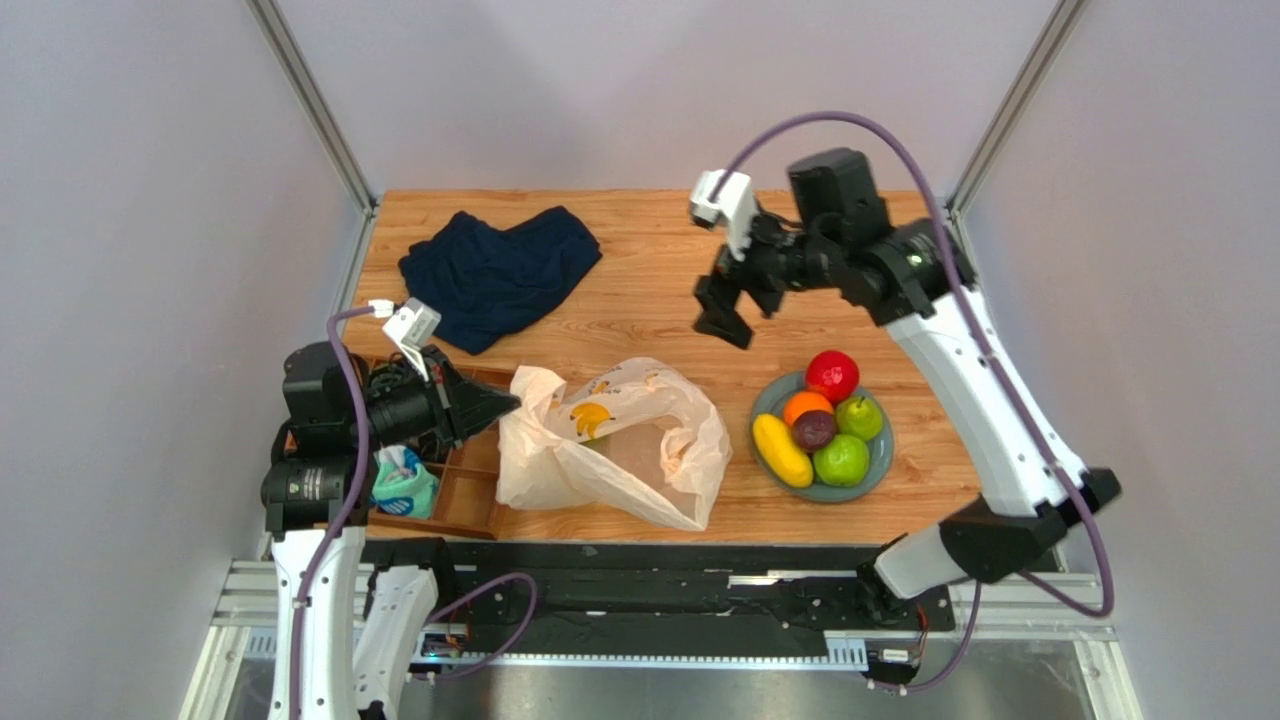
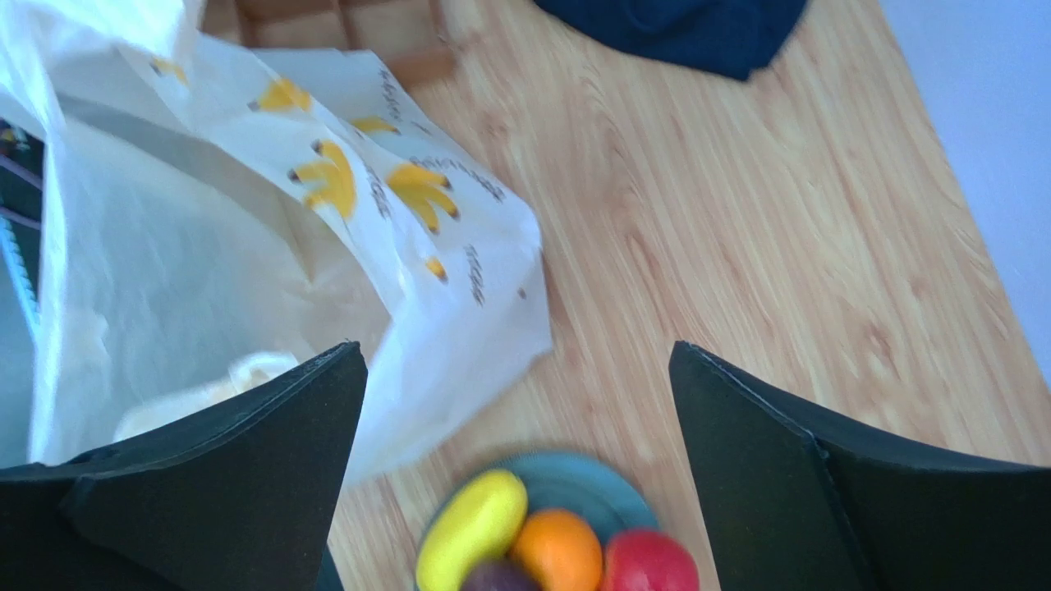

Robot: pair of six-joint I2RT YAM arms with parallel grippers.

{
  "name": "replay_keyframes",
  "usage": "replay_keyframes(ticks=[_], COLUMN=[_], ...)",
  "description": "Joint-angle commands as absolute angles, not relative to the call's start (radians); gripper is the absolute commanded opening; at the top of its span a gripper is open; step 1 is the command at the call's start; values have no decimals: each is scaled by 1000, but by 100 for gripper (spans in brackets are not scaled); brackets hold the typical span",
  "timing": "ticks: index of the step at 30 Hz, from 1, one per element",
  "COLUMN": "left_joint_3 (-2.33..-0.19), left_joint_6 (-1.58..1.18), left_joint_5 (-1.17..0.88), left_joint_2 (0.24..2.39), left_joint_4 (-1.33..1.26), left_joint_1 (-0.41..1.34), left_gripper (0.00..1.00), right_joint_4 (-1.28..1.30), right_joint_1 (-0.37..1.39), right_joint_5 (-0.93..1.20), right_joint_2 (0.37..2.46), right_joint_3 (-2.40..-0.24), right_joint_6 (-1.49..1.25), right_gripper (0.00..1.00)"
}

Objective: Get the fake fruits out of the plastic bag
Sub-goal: Adjust the plastic bag at the center of the board.

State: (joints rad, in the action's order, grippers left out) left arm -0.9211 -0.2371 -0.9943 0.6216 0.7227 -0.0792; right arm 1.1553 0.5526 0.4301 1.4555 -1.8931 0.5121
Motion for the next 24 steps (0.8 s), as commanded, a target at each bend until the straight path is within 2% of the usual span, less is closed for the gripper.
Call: replay_keyframes(ticks=[1, 4, 7, 11, 14, 16, 17, 18, 19, 20, 21, 22, 24], left_joint_3=[-943, -957, -954, -954, -959, -959, -975, -988, -1005, -1064, -1113, -1171, -1386], left_joint_6=[-212, -196, -189, -181, -186, -227, -241, -282, -302, -316, -308, -289, -236], left_joint_5=[-1008, -1003, -1003, -1006, -1019, -1037, -1045, -1055, -1058, -1061, -1057, -1057, -1078], left_joint_2=[603, 589, 575, 577, 595, 621, 664, 695, 766, 810, 860, 974, 1101], left_joint_4=[749, 761, 764, 761, 724, 666, 593, 547, 499, 423, 410, 411, 443], left_joint_1=[-84, -84, -83, -86, -83, -84, -83, -84, -83, -72, -65, -51, -12], left_gripper=[0, 0, 0, 0, 0, 0, 0, 0, 0, 0, 0, 0, 0], right_joint_4=[1181, 1252, 1270, 1246, 1212, 1213, 1218, 1209, 1195, 1190, 1189, 1192, 1207], right_joint_1=[676, 728, 767, 833, 838, 831, 821, 807, 764, 735, 677, 646, 586], right_joint_5=[463, 417, 384, 156, 88, 81, 96, 106, 110, 118, 115, 106, 98], right_joint_2=[1618, 1635, 1599, 1545, 1542, 1586, 1610, 1653, 1675, 1702, 1742, 1822, 1916], right_joint_3=[-2016, -1984, -1861, -1645, -1571, -1551, -1561, -1610, -1647, -1710, -1776, -1951, -2148], right_joint_6=[365, 385, 383, 396, 405, 422, 442, 445, 439, 436, 431, 428, 420], right_gripper=[100, 100, 100, 100, 98, 73, 54, 18, 5, 0, 0, 0, 0])
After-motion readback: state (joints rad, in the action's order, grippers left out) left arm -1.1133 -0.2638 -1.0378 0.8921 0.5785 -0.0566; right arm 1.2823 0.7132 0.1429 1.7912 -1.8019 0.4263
